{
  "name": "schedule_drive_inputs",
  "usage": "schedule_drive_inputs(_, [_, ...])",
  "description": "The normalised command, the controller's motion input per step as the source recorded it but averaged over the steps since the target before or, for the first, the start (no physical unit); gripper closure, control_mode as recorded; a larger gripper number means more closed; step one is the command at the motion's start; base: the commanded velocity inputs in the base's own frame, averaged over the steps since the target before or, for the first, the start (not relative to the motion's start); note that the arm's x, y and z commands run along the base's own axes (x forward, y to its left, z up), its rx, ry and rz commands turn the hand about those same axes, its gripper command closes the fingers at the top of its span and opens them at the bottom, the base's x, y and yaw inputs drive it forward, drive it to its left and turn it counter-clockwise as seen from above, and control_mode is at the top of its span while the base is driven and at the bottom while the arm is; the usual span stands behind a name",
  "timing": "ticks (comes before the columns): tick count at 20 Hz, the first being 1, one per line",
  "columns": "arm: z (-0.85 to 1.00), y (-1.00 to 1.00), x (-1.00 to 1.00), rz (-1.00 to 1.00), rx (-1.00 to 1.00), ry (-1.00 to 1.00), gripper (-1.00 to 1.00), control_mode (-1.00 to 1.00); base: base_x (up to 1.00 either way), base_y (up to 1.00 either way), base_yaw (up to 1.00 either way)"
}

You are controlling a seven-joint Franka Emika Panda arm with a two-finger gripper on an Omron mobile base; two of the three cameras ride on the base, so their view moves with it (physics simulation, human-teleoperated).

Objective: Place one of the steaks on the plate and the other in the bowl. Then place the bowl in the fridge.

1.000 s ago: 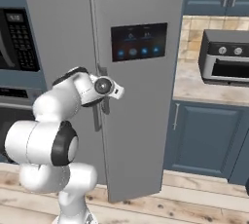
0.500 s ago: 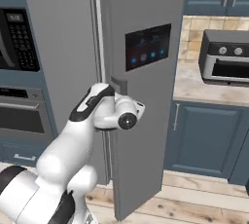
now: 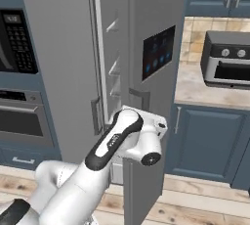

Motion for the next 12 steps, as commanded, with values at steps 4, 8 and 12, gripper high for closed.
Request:
schedule_drive_inputs(4, [0.30, 0.28, -1.00, -0.57, -0.05, -0.30, 1.00, -1.00, 0.00, 0.00, 0.00])
schedule_drive_inputs(8, [0.38, 0.31, -0.79, -0.58, -0.07, -0.24, 1.00, -1.00, 0.00, 0.00, 0.00])
schedule_drive_inputs(12, [0.72, 0.95, -0.15, -0.23, -0.13, -0.17, 1.00, -1.00, 0.00, 0.00, 0.00])
